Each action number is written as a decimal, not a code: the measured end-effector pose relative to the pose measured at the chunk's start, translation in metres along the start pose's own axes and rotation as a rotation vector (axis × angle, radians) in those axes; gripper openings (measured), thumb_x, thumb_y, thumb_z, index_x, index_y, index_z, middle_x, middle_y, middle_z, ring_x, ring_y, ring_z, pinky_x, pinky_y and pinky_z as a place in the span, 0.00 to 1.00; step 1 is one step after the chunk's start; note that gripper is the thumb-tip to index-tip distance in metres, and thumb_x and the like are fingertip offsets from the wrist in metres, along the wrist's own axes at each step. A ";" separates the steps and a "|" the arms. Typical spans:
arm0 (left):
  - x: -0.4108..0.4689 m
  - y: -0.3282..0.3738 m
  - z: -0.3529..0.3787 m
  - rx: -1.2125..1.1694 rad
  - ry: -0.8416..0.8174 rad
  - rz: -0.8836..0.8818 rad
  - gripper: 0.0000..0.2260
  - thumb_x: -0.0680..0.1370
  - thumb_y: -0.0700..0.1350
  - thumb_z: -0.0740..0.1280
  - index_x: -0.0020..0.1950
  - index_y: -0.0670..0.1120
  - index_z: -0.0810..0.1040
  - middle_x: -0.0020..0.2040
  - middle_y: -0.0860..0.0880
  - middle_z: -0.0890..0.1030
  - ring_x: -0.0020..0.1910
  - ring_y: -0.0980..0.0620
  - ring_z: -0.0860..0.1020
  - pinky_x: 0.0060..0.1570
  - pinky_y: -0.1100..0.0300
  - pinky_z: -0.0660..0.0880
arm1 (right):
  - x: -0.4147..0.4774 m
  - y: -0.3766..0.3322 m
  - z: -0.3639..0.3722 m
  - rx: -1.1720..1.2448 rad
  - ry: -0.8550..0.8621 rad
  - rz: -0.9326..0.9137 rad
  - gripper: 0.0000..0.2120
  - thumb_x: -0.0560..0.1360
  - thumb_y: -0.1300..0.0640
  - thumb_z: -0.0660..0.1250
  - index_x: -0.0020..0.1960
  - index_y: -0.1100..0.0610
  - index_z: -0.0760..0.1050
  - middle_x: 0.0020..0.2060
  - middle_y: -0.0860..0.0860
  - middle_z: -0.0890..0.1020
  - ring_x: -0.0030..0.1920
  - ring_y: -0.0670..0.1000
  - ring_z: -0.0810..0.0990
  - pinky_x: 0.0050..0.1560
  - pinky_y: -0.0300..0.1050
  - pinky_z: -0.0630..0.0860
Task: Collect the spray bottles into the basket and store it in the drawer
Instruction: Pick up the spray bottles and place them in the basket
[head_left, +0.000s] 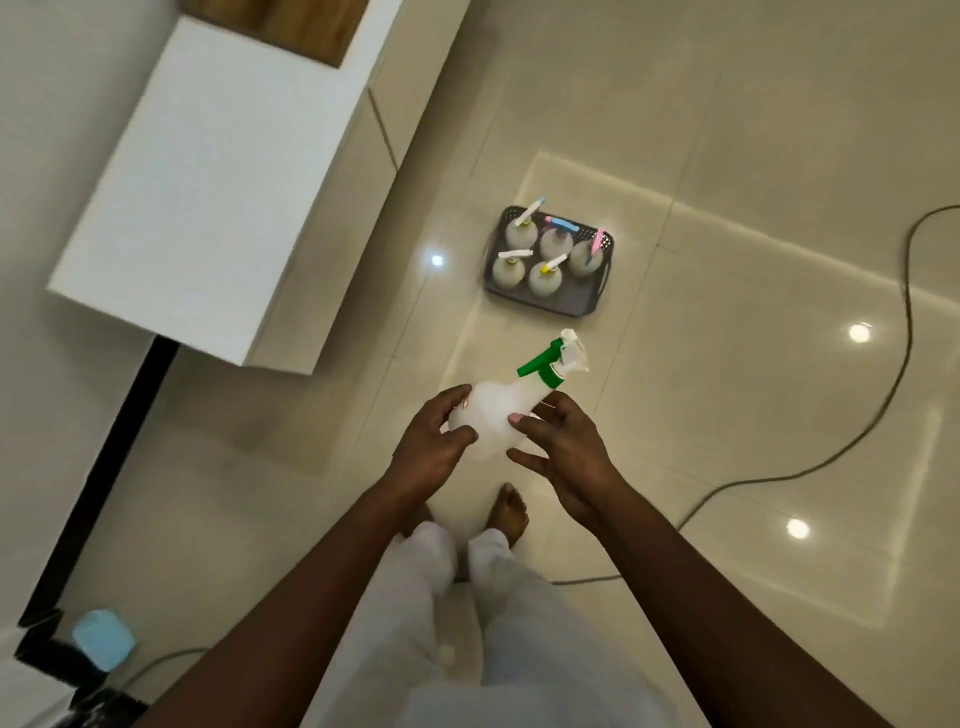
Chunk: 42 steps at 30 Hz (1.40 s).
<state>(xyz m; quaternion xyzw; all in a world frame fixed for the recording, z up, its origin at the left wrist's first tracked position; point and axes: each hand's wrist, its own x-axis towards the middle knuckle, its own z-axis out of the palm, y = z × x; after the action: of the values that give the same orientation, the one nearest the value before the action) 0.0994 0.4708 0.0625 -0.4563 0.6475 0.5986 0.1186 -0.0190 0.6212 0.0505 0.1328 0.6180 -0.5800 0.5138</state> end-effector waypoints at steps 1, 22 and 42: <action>0.007 0.011 0.007 0.007 -0.014 0.004 0.27 0.77 0.44 0.68 0.77 0.56 0.73 0.74 0.53 0.77 0.70 0.51 0.75 0.72 0.48 0.74 | 0.003 -0.010 -0.008 -0.004 0.008 -0.028 0.20 0.77 0.61 0.76 0.66 0.51 0.79 0.62 0.46 0.86 0.63 0.53 0.86 0.62 0.60 0.84; 0.199 0.166 0.115 -0.180 -0.257 -0.254 0.23 0.84 0.54 0.65 0.79 0.52 0.72 0.76 0.51 0.75 0.73 0.49 0.75 0.75 0.49 0.72 | 0.122 -0.136 -0.105 -0.389 0.386 -0.395 0.22 0.77 0.54 0.77 0.66 0.39 0.76 0.61 0.27 0.80 0.63 0.29 0.76 0.56 0.26 0.75; 0.444 0.101 0.228 -0.597 0.003 -0.637 0.04 0.80 0.43 0.70 0.48 0.44 0.82 0.31 0.51 0.85 0.37 0.50 0.83 0.32 0.64 0.78 | 0.394 -0.095 -0.194 -0.687 0.210 -0.336 0.21 0.73 0.68 0.76 0.66 0.57 0.83 0.75 0.53 0.77 0.74 0.54 0.75 0.77 0.43 0.69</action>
<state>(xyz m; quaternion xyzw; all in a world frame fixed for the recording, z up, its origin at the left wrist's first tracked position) -0.3109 0.4599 -0.2387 -0.6485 0.2733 0.6923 0.1594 -0.3568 0.5890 -0.2447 -0.0914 0.8384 -0.3987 0.3602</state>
